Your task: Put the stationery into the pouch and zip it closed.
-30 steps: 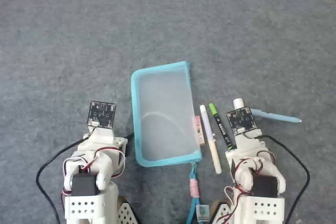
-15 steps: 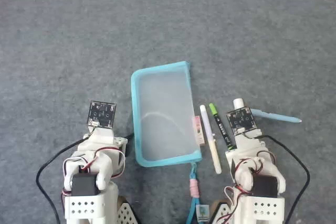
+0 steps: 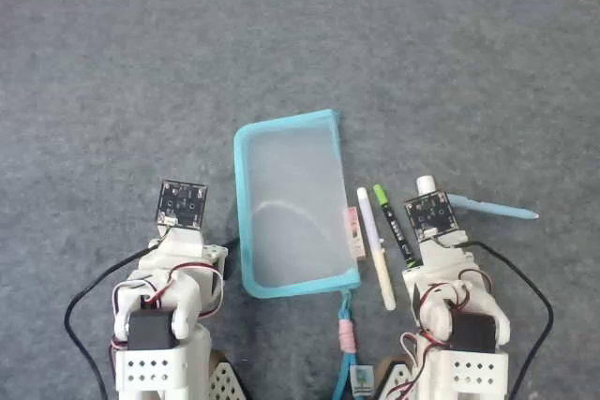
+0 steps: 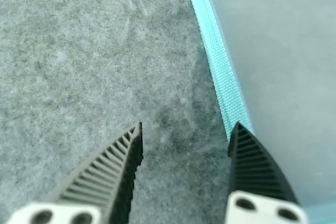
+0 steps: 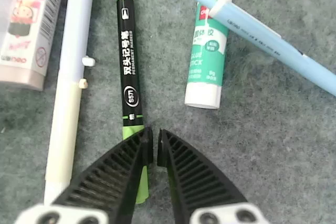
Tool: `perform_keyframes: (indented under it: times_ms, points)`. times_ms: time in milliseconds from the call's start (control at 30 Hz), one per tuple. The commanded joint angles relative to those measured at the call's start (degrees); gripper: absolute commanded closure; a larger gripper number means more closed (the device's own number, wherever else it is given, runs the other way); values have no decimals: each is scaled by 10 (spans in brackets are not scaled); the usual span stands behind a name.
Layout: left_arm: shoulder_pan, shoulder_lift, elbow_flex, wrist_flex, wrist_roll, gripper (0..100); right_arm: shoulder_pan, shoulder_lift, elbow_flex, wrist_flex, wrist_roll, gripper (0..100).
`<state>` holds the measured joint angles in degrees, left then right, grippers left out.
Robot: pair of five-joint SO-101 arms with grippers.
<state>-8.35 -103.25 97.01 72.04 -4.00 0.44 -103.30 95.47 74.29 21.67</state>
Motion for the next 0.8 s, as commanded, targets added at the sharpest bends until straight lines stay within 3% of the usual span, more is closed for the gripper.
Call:
perform_keyframes:
  times_ms: [0,300,633,767]
  points:
    - [-4,-11,-4,3,4,749,3,-7,10,5,6,972]
    - [0,-11,-4,3,6,749,1,-7,10,5,3,969]
    - [-7,-11,-4,-2,1,749,-138,-7,9,-29,7,970]
    - [-47,-11,-4,-2,-47,749,-143,-7,-9,-88,8,968]
